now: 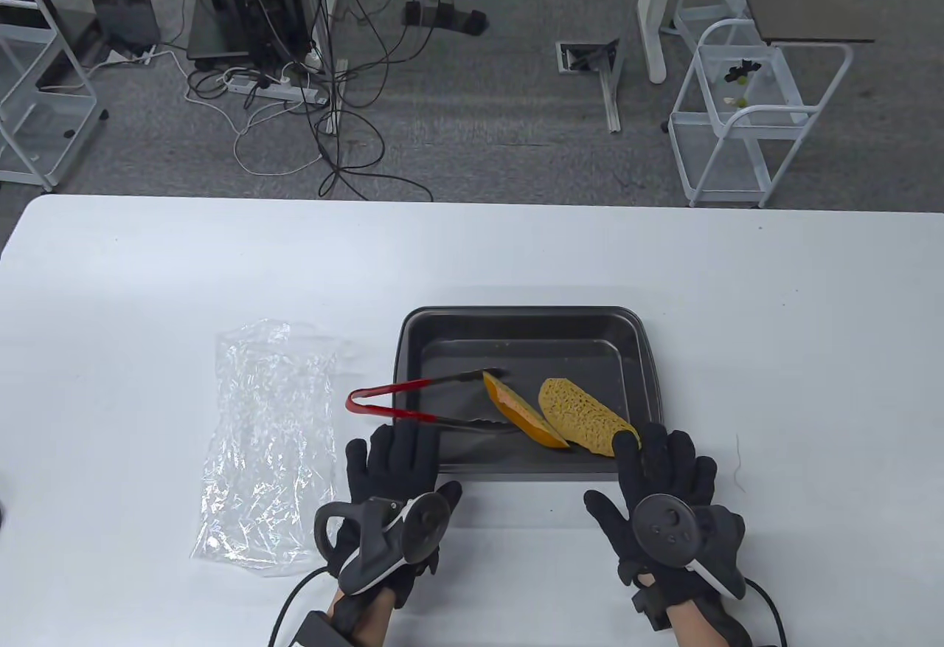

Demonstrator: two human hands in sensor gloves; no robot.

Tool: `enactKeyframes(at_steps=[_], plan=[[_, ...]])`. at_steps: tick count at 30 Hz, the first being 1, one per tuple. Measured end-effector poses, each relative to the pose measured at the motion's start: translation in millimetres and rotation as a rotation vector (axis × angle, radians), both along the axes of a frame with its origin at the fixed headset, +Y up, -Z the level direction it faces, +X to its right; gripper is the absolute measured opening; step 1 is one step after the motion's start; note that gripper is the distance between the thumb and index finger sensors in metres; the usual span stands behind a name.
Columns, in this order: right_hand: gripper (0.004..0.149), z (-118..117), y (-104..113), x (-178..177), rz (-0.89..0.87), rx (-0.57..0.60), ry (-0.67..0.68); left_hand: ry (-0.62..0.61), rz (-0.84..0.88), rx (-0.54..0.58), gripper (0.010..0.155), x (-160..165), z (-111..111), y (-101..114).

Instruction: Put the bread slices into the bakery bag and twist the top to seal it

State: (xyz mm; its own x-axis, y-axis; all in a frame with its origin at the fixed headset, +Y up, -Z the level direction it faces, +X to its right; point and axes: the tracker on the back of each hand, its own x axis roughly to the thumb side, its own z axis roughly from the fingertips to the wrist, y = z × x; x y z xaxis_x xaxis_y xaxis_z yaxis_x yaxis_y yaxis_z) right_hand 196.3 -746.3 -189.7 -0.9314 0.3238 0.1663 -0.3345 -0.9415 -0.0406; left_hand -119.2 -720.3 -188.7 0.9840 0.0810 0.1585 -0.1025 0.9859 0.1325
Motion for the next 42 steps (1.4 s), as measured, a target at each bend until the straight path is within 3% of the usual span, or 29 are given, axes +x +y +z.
enactKeyframes(at_steps=[3,8,11,17,20,26,30,34,38,42], plan=[[0.087,1.0,1.0,2.2,-0.018,-0.009,0.001,0.072,0.036,0.044,0.077,-13.9,2.9,11.1],[0.086,4.7,7.4,9.7,-0.077,-0.002,-0.002,0.251,0.364,0.041,0.075,-61.6,2.4,42.6],[0.086,5.6,10.8,11.9,-0.093,0.007,0.002,0.325,0.32,0.031,0.076,-94.5,-3.4,60.7],[0.086,7.2,15.6,12.5,-0.114,0.012,0.012,0.539,0.335,-0.154,0.078,-182.4,-23.3,80.7],[0.086,7.9,15.8,12.6,-0.114,0.013,0.015,0.63,0.398,-0.262,0.082,-208.7,-33.2,67.2],[0.086,9.2,17.1,13.7,-0.124,0.017,0.012,0.681,0.367,-0.587,0.109,-224.2,-55.0,5.8],[0.086,9.1,17.2,12.5,-0.12,0.008,0.014,0.695,0.406,-0.669,0.114,-220.9,-63.1,-28.4],[0.086,8.8,16.1,9.1,-0.108,0.0,0.023,0.78,0.377,-0.567,0.098,-214.4,-67.1,-49.1],[0.086,8.7,16.0,8.1,-0.109,-0.002,0.026,0.799,0.301,-0.551,0.071,-207.8,-68.2,-58.3],[0.086,9.1,15.9,8.5,-0.115,0.0,0.027,0.836,0.217,-0.443,0.044,-201.7,-64.6,-59.5]])
